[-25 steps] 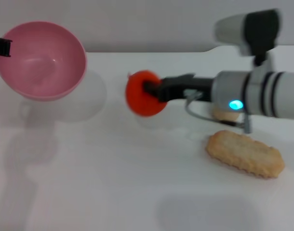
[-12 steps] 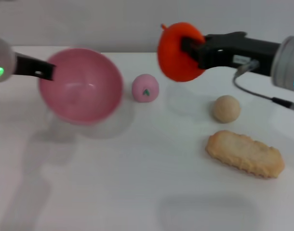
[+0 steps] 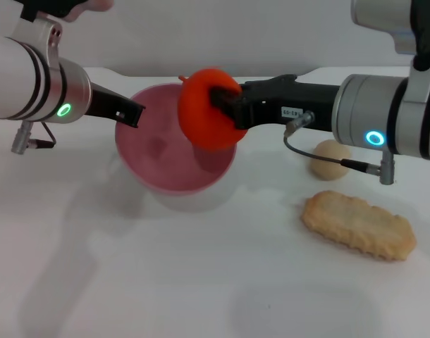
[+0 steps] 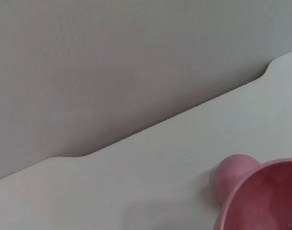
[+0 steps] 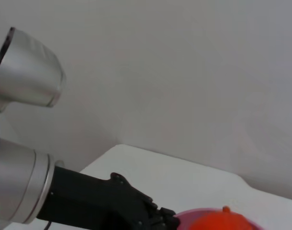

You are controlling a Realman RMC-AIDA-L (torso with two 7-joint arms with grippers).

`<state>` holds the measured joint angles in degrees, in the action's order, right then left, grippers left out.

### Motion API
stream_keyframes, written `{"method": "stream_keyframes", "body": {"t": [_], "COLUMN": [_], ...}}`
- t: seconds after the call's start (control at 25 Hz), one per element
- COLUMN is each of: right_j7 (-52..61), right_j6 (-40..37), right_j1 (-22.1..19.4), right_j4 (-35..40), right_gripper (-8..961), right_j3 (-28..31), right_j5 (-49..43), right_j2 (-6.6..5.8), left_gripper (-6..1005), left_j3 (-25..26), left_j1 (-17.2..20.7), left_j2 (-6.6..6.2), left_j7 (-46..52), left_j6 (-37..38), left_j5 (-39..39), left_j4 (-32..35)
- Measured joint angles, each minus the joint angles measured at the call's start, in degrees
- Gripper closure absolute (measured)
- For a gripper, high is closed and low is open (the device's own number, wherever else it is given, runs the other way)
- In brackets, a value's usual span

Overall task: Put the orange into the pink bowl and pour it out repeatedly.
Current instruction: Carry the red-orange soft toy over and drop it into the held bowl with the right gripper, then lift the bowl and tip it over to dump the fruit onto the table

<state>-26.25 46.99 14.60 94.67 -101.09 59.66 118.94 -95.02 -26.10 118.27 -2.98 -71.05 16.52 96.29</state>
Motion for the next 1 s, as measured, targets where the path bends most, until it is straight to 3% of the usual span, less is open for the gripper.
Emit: {"method": "stream_keyframes", "body": {"t": [0.32, 0.52, 0.68, 0.76, 0.84, 1.0], "right_j7": [0.3, 1.0, 5.8, 8.9, 9.7, 7.5], "right_j6": [0.1, -0.1, 1.2, 2.7, 3.3, 2.4], "right_j1": [0.4, 0.4, -0.6, -2.6, -5.6, -12.0], "right_j4": [-0.9, -1.7, -2.1, -1.7, -1.0, 0.5], "right_gripper": [825, 588, 459, 394, 392, 387], "right_j3": [0.4, 1.6, 7.0, 11.4, 15.6, 23.5], "right_j5": [0.4, 0.4, -5.8, -12.2, -16.7, -18.2], "right_j2": [0.00, -0.02, -0.14, -0.14, 0.03, 0.45], "left_gripper": [957, 957, 958, 958, 958, 957], "left_j3": [0.4, 0.4, -0.9, -3.3, -7.8, -15.5], "left_j1": [0.0, -0.1, -0.1, -0.1, -0.1, -0.1], "left_j2": [-0.22, -0.24, -0.27, -0.29, -0.30, -0.16], "left_j7": [-0.3, -0.7, -2.0, -3.1, -4.6, -6.0], "left_j6": [0.2, 0.4, 0.7, 0.4, 0.0, 1.2], "left_j5": [0.1, -0.1, -1.8, -5.6, -10.8, -19.0], "left_j4": [0.0, 0.1, 1.2, 3.0, 5.4, 6.2]}}
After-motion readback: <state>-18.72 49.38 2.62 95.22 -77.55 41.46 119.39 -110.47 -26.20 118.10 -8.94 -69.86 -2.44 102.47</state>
